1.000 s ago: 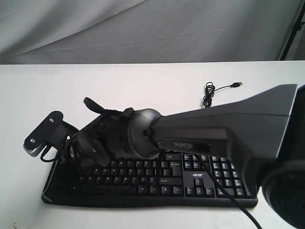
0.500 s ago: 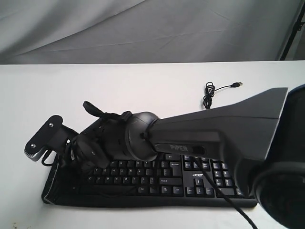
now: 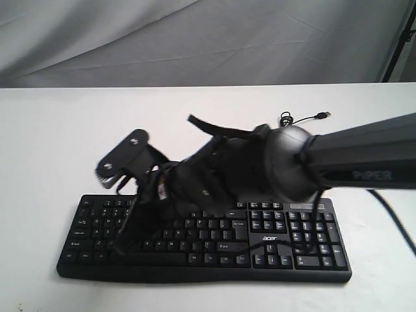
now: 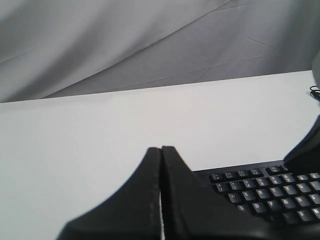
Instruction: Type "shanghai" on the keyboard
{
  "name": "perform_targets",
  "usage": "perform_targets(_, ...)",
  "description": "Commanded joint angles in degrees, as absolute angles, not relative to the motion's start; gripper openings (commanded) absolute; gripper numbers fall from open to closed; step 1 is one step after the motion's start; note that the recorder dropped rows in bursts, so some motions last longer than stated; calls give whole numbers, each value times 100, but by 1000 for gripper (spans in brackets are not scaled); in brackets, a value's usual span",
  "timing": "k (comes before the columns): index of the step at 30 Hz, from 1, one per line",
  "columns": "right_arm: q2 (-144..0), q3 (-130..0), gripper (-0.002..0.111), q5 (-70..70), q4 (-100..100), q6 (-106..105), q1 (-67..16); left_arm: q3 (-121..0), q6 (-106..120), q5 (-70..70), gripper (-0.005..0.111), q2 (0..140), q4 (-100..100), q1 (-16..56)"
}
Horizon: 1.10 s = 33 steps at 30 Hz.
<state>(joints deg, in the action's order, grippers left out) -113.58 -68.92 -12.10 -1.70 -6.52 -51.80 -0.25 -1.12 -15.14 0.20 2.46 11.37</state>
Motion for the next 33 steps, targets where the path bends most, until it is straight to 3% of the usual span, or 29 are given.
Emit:
perform_targets(1, -11149, -6181, 0, -763, -303, -442, -4910, 0, -128, -1487, 0, 0, 251, 1160)
perform_targets(33, -11475, -5964, 0, -287, -304, -587, -4744, 0, -128, -1487, 0, 0, 251, 1160)
